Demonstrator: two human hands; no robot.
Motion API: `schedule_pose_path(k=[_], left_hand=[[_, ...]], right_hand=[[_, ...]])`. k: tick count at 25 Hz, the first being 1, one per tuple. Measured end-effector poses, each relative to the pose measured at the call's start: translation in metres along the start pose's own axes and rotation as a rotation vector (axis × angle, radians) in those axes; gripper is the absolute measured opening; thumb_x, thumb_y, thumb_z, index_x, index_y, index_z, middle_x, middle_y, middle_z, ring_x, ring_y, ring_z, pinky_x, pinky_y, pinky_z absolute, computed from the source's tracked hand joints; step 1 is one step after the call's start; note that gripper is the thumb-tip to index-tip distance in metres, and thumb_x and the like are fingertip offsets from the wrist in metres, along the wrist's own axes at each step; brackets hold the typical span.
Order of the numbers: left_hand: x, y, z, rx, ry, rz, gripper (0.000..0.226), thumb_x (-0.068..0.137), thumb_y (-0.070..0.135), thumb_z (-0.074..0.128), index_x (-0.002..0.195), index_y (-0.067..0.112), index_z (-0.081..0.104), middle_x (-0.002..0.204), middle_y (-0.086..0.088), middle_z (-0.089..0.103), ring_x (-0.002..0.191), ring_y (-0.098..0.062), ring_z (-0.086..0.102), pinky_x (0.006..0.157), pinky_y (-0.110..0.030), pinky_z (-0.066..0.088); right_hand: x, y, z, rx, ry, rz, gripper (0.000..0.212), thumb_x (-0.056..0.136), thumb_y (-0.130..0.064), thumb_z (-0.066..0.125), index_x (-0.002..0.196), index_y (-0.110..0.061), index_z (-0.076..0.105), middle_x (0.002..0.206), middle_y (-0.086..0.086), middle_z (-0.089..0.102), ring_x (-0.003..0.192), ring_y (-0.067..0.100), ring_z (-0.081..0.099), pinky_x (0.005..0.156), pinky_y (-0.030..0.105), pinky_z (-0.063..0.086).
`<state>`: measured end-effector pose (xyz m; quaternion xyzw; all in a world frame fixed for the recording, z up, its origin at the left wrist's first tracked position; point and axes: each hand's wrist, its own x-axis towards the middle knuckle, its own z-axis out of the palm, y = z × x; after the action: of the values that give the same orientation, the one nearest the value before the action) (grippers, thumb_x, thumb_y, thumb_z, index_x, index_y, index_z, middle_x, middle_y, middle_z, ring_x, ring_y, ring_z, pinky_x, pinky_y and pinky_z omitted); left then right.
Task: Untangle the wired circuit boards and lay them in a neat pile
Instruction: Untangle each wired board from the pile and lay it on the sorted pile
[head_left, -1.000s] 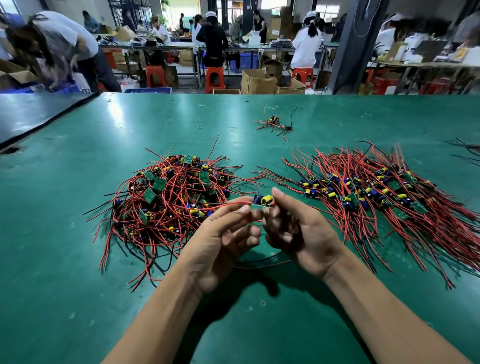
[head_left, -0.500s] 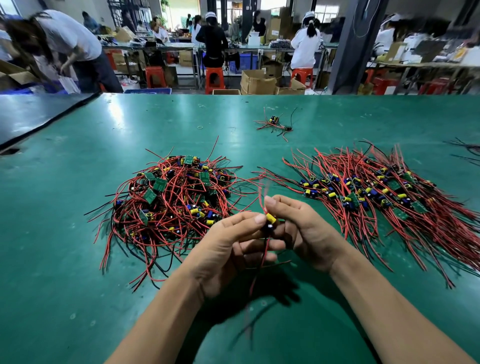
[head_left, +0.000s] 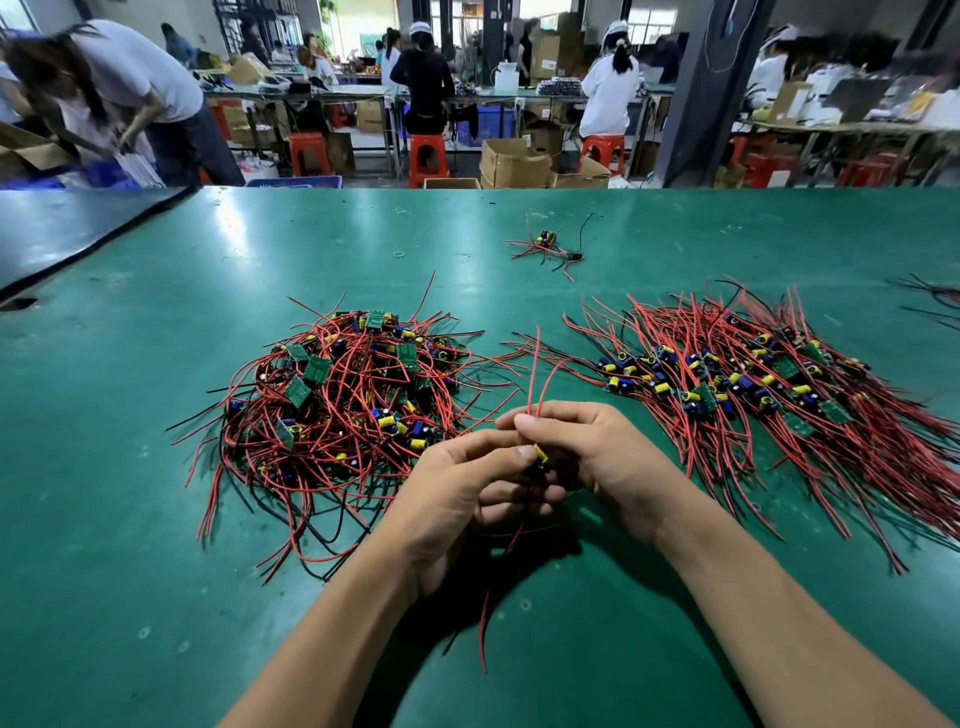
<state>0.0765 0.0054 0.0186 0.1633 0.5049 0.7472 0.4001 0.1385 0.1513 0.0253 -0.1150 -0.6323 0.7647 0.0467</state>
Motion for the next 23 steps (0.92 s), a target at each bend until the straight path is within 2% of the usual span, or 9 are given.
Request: schedule_pose_path(k=[2, 3, 5, 8, 12, 14, 17, 20, 23], left_hand=[[0.001, -0.001, 0.0, -0.019, -0.002, -0.024, 0.012, 0.069, 0.012, 0.075, 0.081, 0.013, 0.077, 0.086, -0.024, 0.072, 0.075, -0.035, 0.073, 0.065, -0.036, 0.061], [0.001, -0.001, 0.0, -0.032, -0.006, -0.038, 0.012, 0.069, 0.01, 0.075, 0.081, 0.011, 0.076, 0.087, -0.026, 0.071, 0.076, -0.036, 0.073, 0.066, -0.037, 0.061], [0.0, 0.0, 0.0, -0.042, -0.014, -0.064, 0.012, 0.068, 0.008, 0.074, 0.08, 0.008, 0.074, 0.09, -0.03, 0.07, 0.078, -0.038, 0.073, 0.066, -0.038, 0.062], [-0.001, -0.001, 0.001, -0.024, -0.029, -0.084, 0.011, 0.071, 0.012, 0.072, 0.08, 0.007, 0.069, 0.094, -0.03, 0.07, 0.079, -0.038, 0.073, 0.065, -0.038, 0.061], [0.0, -0.002, -0.001, 0.036, 0.015, -0.084, 0.013, 0.081, 0.014, 0.069, 0.086, 0.004, 0.075, 0.089, -0.028, 0.071, 0.072, -0.034, 0.073, 0.062, -0.035, 0.061], [0.001, -0.004, -0.001, 0.039, 0.035, -0.057, 0.011, 0.084, 0.013, 0.068, 0.084, 0.005, 0.077, 0.086, -0.025, 0.072, 0.072, -0.033, 0.073, 0.063, -0.035, 0.061], [0.002, -0.004, -0.001, 0.026, 0.069, 0.006, 0.011, 0.074, 0.017, 0.074, 0.079, 0.007, 0.077, 0.082, -0.021, 0.072, 0.066, -0.028, 0.072, 0.061, -0.034, 0.061], [0.003, -0.006, -0.004, 0.051, 0.108, -0.006, 0.006, 0.08, 0.006, 0.072, 0.081, 0.001, 0.074, 0.08, -0.024, 0.071, 0.065, -0.03, 0.071, 0.061, -0.033, 0.061], [0.004, -0.005, -0.004, 0.069, 0.113, -0.035, 0.006, 0.086, -0.003, 0.065, 0.086, -0.002, 0.071, 0.084, -0.028, 0.071, 0.071, -0.034, 0.072, 0.063, -0.035, 0.062]], right_hand=[[0.003, 0.0, -0.005, -0.061, 0.127, -0.028, 0.015, 0.087, -0.026, 0.069, 0.089, -0.014, 0.079, 0.055, 0.003, 0.045, 0.046, 0.011, 0.036, 0.047, 0.022, 0.03], [0.004, -0.001, -0.009, -0.099, 0.178, -0.053, 0.016, 0.091, -0.025, 0.067, 0.088, -0.014, 0.079, 0.054, 0.001, 0.037, 0.048, 0.01, 0.029, 0.048, 0.024, 0.024], [0.005, -0.002, -0.014, -0.131, 0.203, -0.089, 0.018, 0.093, -0.024, 0.065, 0.086, -0.014, 0.078, 0.053, -0.002, 0.033, 0.048, 0.01, 0.027, 0.048, 0.023, 0.021], [0.002, -0.001, -0.012, -0.165, 0.119, -0.1, 0.02, 0.09, -0.033, 0.065, 0.087, -0.018, 0.078, 0.054, 0.0, 0.039, 0.051, 0.011, 0.033, 0.05, 0.024, 0.025], [0.001, -0.001, -0.006, -0.158, 0.028, -0.098, 0.024, 0.084, -0.042, 0.065, 0.087, -0.022, 0.078, 0.07, 0.013, 0.048, 0.06, 0.023, 0.035, 0.055, 0.029, 0.029], [0.001, 0.001, -0.006, -0.2, 0.032, -0.097, 0.025, 0.088, -0.039, 0.065, 0.092, -0.017, 0.077, 0.064, 0.004, 0.054, 0.055, 0.016, 0.042, 0.049, 0.021, 0.035], [0.001, 0.005, -0.001, -0.238, -0.007, -0.04, 0.029, 0.094, -0.033, 0.065, 0.104, -0.007, 0.073, 0.076, 0.005, 0.065, 0.056, 0.007, 0.053, 0.049, 0.017, 0.045], [0.002, 0.007, 0.001, -0.247, 0.011, -0.009, 0.027, 0.095, -0.024, 0.064, 0.101, 0.001, 0.072, 0.081, 0.012, 0.065, 0.062, 0.012, 0.055, 0.051, 0.019, 0.047], [0.003, 0.007, -0.002, -0.19, 0.065, 0.004, 0.021, 0.092, -0.019, 0.068, 0.096, 0.001, 0.073, 0.082, 0.013, 0.067, 0.07, 0.022, 0.057, 0.054, 0.024, 0.049]])
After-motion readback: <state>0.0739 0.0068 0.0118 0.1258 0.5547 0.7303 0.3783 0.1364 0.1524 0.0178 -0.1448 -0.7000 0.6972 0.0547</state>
